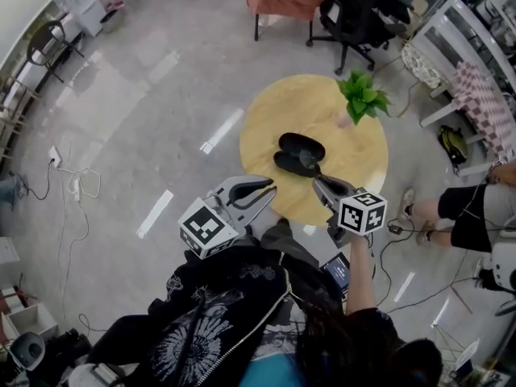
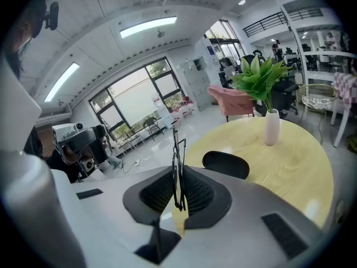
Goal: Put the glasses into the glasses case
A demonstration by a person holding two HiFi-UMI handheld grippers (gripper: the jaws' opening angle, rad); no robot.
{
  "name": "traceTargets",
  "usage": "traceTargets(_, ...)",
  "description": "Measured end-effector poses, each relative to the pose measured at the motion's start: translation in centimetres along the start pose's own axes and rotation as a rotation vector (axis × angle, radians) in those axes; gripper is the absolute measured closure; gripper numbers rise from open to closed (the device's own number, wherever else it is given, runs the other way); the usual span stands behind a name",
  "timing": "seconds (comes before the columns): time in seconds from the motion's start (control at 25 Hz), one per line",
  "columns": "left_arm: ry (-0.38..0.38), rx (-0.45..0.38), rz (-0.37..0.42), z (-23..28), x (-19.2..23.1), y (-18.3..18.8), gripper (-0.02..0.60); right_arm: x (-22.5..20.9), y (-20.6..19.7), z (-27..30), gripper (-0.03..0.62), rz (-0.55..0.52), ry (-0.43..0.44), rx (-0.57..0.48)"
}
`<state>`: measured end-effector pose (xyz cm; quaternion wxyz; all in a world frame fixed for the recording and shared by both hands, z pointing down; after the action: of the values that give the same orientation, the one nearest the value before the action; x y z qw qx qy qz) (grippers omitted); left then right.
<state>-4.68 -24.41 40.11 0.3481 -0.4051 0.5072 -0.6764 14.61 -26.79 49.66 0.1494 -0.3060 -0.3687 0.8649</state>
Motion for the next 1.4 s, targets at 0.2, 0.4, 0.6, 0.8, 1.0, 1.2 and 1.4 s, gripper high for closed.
traceTargets(0.2, 0.055, -0.005, -0.018, 2.0, -0.2, 0.3, 0.543, -3.0, 0.3, 1.7, 0.537, -0.056, 0.083, 0.096)
traceTargets(0.4, 0.102, 0.003, -0.023, 3.4, -0.5, 0.2, 0.543, -5.4, -0.1, 4.1, 0.537, -0.100, 0.193, 0.193)
traceTargets(0.6, 0.170, 0.004, -0.035, 4.1, -0.4, 0.2, 0.543, -7.2, -1.0, 7.5, 0.537, -0.081, 0.296, 0.301)
traceTargets(0.8, 0.233, 0.002, -0.044, 4.2, -0.1, 0.0, 0.543, -8.7, -1.7, 10.5, 0.537, -0.089, 0.344, 0.408)
traceTargets(1.0, 0.286, 0.004, -0.056, 4.2, 0.0, -0.1, 0.543, -9.5, -2.0, 11.9, 0.537, -0.072, 0.377, 0.491)
traceTargets(1.2, 0.328, 0.015, -0.067, 3.8, 0.1, -0.5, 0.543, -9.4, -2.7, 12.8, 0.537, -0.055, 0.418, 0.545)
traceTargets(1.4, 0.357, 0.017, -0.074, 3.3, 0.3, -0.2, 0.543, -9.8, -4.1, 13.5, 0.537, -0.076, 0.380, 0.625)
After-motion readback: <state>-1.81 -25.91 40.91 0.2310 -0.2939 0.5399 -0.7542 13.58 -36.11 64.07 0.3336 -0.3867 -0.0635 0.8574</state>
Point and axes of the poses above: the fingertips, and each gripper's own axes: z forward along the fingers, x to its left, y out of its top, the point moved 5 cm from there along -z, backward along the fingers, and after that the axes turned 2 degrees about -z, right-handed, at the moved point
